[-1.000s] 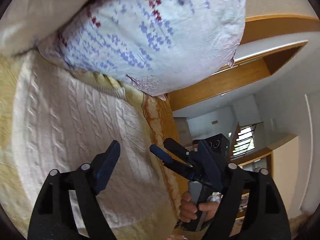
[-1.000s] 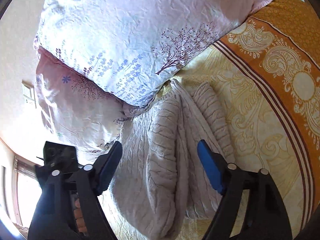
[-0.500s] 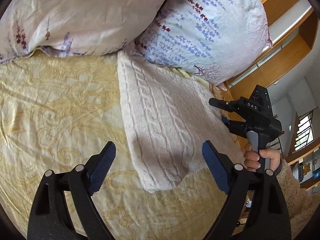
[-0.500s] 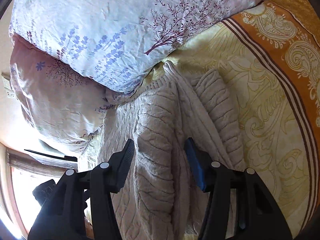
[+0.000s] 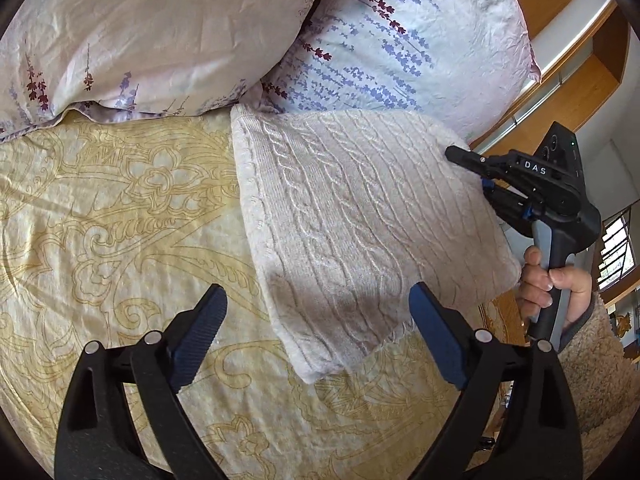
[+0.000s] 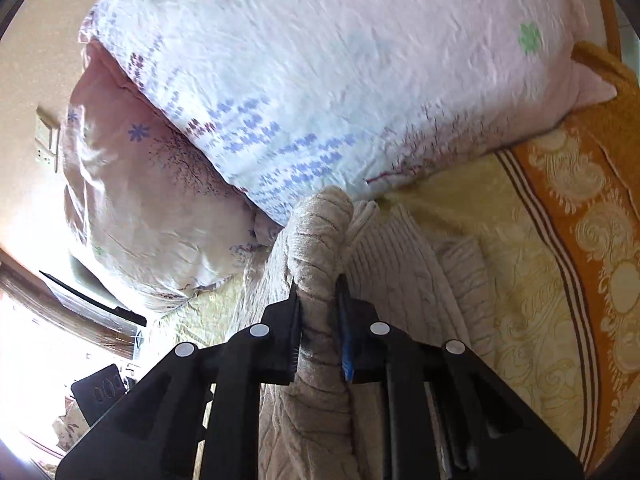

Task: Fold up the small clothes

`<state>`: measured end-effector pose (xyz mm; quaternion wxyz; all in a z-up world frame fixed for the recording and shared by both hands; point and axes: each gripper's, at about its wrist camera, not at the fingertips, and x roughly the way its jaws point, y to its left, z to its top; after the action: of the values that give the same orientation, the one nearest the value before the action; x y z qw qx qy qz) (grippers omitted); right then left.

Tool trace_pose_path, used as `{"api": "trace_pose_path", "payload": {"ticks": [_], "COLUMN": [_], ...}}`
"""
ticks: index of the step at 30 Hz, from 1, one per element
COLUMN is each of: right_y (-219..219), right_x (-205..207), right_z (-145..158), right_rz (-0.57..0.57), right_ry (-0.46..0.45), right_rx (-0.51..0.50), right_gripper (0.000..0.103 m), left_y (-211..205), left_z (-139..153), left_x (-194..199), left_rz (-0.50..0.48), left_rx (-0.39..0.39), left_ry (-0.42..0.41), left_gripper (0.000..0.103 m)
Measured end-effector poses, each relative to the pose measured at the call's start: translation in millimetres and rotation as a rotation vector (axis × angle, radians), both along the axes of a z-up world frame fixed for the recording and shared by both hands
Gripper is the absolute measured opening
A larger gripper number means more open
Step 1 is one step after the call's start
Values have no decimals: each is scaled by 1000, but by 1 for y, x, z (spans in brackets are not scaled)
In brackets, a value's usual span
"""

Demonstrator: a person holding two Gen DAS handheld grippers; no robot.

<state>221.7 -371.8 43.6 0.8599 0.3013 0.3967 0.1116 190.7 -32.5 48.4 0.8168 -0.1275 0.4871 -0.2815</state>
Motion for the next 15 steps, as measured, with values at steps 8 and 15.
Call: {"api": "trace_pose_path", "payload": {"ticks": [8,15], "right_y": [-15,-26], "right_x": [2,-5], "right_z": [-24,-9], "right_rz": [-83,-128], "right_ry": [94,32], "right_rx": [-40,-51], "right_gripper": [16,15], "left_y": [-7,-18], "left_z": [8,15], "left_x": [-15,-25], "left_rz": [-62,-153], "left_rx": [49,97], "left_ry": [-103,-171], "left_gripper": [92,92]}}
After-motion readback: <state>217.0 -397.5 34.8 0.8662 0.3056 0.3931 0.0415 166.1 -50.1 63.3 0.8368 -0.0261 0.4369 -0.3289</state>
